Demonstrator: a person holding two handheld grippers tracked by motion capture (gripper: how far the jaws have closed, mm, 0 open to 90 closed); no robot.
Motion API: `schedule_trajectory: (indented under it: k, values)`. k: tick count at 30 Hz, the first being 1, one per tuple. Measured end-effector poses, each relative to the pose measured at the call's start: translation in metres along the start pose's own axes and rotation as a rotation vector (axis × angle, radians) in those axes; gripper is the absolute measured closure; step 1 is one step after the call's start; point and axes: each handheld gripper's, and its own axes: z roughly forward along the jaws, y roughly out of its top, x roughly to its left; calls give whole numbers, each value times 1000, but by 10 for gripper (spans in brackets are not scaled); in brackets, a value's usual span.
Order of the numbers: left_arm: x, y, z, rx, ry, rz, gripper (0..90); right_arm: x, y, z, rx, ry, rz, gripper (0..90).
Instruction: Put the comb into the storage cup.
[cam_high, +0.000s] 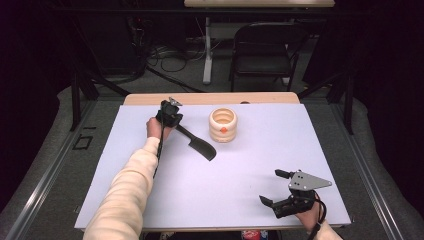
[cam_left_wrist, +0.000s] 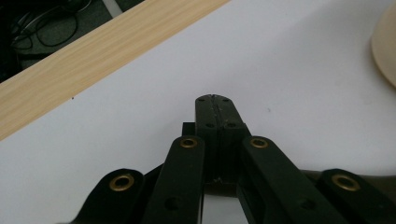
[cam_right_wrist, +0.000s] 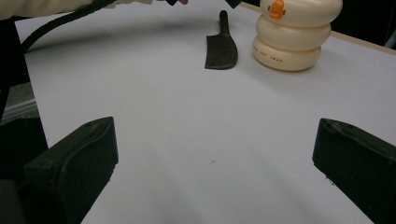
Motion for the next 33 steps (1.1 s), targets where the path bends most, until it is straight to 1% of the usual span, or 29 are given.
schedule_trajectory:
  k: [3, 4, 6, 7, 9, 10, 11, 13, 15, 16, 21, 25, 30, 33]
  values:
    - [0, -3, 5, 21, -5, 5, 897, 0, 0, 0, 0, 2, 0, 0]
    - [1, -5, 7, 33, -15, 0, 897, 0, 0, 0, 0, 1, 0, 0]
    - [2, -5, 8, 40, -19, 0, 898, 0, 0, 0, -1, 2, 0, 0]
    - [2, -7, 8, 48, -28, 0, 897, 0, 0, 0, -1, 1, -1, 0]
    - [2, -8, 8, 55, -26, 6, 898, 0, 0, 0, -1, 1, 2, 0]
    - [1, -9, 9, 50, -29, -2, 898, -1, 0, 0, -1, 1, -1, 0]
    - [1, -10, 8, 58, -30, 10, 898, -1, 0, 0, -1, 1, -1, 0]
    - [1, -11, 7, 59, -37, 21, 899, 0, 0, 0, -1, 2, 0, 0]
    - [1, -12, 7, 77, -48, 30, 899, 0, 0, 0, -2, 1, 0, 0]
    - [1, -13, 7, 78, -52, 30, 899, 0, 0, 0, -1, 1, -2, 0]
    - [-2, -13, 0, 84, -70, 60, 900, 0, 0, 0, -1, 0, -1, 0]
    - [-4, -15, -4, 91, -75, 84, 900, 0, 0, 0, -2, -1, -1, 0]
    - [-5, -18, -9, 95, -91, 93, 900, 0, 0, 0, 0, 1, -2, 0]
    - [-6, -20, -12, 104, -103, 90, 900, 0, 0, 0, 0, 0, -1, 0]
